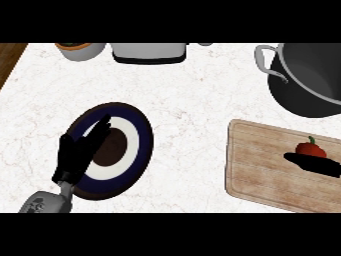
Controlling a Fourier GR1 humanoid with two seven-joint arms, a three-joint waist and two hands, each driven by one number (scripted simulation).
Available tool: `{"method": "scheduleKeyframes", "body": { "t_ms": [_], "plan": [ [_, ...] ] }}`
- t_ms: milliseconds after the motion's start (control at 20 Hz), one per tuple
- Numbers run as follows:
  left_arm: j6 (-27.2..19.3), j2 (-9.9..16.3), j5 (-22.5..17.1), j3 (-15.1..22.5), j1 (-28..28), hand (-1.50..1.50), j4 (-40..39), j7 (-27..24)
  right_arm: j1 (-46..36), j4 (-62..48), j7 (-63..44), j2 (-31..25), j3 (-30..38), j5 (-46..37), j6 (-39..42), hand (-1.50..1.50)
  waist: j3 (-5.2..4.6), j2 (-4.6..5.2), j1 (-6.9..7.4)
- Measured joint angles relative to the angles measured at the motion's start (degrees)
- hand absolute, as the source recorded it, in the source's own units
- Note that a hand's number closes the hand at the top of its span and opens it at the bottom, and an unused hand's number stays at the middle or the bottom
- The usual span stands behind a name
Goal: Pick the bell pepper from the cutting board and place it in the pot
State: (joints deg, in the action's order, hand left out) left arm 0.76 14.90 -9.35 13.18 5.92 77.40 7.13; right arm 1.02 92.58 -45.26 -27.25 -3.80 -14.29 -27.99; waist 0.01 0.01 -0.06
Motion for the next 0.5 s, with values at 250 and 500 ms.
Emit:
{"method": "scheduleKeyframes", "body": {
  "t_ms": [250, 500],
  "plan": [
    [1.19, -0.61, 1.18, -1.70, -0.85, 0.00, 0.47, -0.15, 3.55, -1.49, 6.85, 1.44, 3.91, -0.59, 0.33, -1.50, -0.01, -0.03, -0.08],
    [2.68, -0.63, 1.80, -2.69, -2.94, 0.00, 2.93, 0.45, 6.05, -2.74, 16.04, 3.70, 8.16, 3.75, 2.68, -1.50, 0.00, -0.06, -0.07]
  ]
}}
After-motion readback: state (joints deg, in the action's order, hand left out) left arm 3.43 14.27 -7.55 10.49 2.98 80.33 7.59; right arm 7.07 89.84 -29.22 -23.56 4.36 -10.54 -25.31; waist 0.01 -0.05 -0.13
